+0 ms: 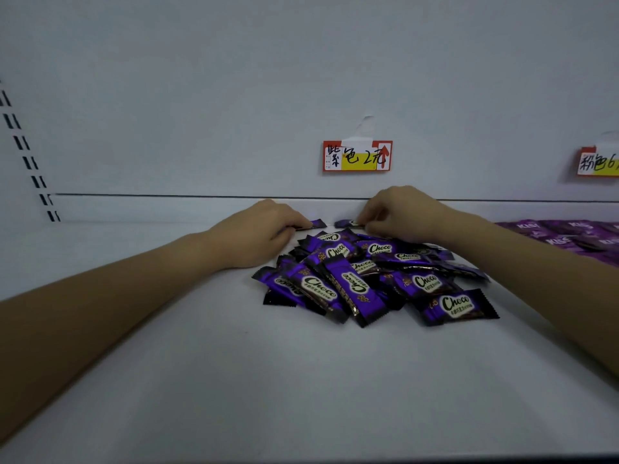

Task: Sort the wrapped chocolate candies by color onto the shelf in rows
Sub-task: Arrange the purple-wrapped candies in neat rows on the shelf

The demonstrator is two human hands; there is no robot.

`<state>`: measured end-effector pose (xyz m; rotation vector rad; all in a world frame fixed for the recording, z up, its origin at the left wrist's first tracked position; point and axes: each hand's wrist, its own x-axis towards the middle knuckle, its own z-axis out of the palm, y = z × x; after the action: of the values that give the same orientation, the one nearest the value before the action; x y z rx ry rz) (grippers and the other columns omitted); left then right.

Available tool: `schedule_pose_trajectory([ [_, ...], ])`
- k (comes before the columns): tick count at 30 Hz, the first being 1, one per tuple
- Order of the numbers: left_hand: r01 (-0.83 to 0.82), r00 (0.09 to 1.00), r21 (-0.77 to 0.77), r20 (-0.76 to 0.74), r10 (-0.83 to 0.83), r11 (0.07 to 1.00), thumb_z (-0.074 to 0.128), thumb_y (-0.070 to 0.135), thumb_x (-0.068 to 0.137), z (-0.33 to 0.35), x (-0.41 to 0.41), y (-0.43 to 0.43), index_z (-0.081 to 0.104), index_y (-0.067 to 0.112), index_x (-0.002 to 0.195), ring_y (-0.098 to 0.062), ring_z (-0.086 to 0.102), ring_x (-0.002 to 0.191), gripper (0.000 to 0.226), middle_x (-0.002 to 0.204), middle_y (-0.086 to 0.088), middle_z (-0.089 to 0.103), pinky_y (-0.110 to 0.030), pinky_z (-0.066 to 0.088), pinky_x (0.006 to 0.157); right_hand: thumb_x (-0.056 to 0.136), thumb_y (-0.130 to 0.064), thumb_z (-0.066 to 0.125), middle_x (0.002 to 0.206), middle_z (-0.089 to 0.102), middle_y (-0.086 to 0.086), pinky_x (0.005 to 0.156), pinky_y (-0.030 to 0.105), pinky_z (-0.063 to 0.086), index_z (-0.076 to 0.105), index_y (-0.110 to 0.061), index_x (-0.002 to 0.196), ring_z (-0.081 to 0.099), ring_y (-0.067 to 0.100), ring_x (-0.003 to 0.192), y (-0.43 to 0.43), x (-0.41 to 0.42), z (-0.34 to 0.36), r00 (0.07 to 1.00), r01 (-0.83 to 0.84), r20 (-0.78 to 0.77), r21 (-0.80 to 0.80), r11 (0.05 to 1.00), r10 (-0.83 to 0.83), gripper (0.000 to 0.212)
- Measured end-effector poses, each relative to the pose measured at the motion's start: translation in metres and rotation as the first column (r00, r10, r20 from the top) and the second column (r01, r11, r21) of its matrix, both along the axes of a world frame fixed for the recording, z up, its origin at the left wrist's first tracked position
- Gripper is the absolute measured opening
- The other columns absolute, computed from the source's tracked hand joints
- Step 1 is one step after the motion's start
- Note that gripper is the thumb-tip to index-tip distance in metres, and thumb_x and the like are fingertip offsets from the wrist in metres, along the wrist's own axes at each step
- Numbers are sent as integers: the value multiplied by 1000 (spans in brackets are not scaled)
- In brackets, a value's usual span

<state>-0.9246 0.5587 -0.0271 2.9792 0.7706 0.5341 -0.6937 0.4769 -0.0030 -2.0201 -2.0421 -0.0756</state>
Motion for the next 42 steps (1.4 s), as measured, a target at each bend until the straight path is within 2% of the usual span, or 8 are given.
schedule_pose_trajectory([
  [9, -51, 999, -19, 11, 52, 998, 39, 13, 99, 1, -1, -3, 59, 16, 123, -15, 51, 119, 32, 130, 1, 58, -26, 38, 100, 93, -21, 54, 115, 66, -3, 80, 20, 36, 70, -24, 111, 53, 6, 92, -4, -8, 6, 993, -98, -65, -60, 993, 94, 24],
  [15, 113, 988, -160, 124, -94, 981, 41, 14, 100, 8, 11, -18, 61, 19, 123, -7, 52, 113, 31, 124, 5, 61, -18, 36, 96, 88, -34, 63, 105, 69, -10, 81, 10, 41, 72, -24, 108, 60, 6, 97, -17, -22, 23, 952, -199, -259, -112, 974, 165, 24],
  [20, 62, 996, -267, 78, -42, 962, 42, 19, 100, 10, 10, -22, 63, 25, 116, 8, 54, 88, 27, 102, 14, 64, -10, 39, 77, 81, -22, 72, 94, 73, 4, 93, 34, 47, 73, -15, 89, 64, 21, 93, -16, -21, 21, 915, -207, -380, -152, 966, 137, 11],
  [25, 46, 999, -256, 24, -42, 966, 48, 23, 98, 13, 5, -26, 62, 25, 118, -5, 54, 106, 25, 114, 11, 62, -14, 38, 90, 82, -29, 70, 102, 72, -2, 94, 33, 49, 71, -22, 106, 65, 17, 99, -22, -14, 20, 880, -235, -463, -234, 944, 104, 24],
  [29, 99, 995, -260, 30, -95, 960, 51, 33, 96, 17, 2, -33, 63, 28, 112, 1, 55, 105, 21, 113, 15, 64, -19, 40, 94, 83, -25, 70, 94, 73, -1, 70, 17, 53, 71, -17, 97, 67, 11, 84, -25, -20, 25, 888, -247, -454, -350, 904, 67, 16],
  [34, 162, 986, -311, 20, -165, 936, 50, 46, 84, 25, 0, -46, 66, 33, 96, 3, 58, 97, 24, 98, 19, 67, -23, 43, 95, 83, -14, 67, 86, 69, 5, 78, 27, 49, 67, -11, 89, 63, 16, 80, -38, -24, 35, 884, -322, -462, -506, 800, 64, 6],
  [38, 182, 983, -386, 102, -154, 904, 49, 47, 85, 29, -3, -47, 68, 28, 85, -5, 62, 86, 27, 87, 9, 69, -26, 47, 86, 85, -6, 62, 86, 64, 7, 77, 27, 46, 59, -11, 80, 58, 19, 86, -37, -19, 38, 777, -358, -629, -411, 838, 24, 7],
  [42, 114, 993, -474, 73, -90, 873, 60, 55, 77, 36, -12, -46, 71, 31, 93, -2, 63, 93, 32, 96, 14, 71, -27, 50, 90, 89, -4, 55, 84, 67, 6, 84, 32, 50, 57, -13, 81, 64, 18, 81, -31, -6, 38, 603, -305, -797, -270, 913, -34, 12],
])
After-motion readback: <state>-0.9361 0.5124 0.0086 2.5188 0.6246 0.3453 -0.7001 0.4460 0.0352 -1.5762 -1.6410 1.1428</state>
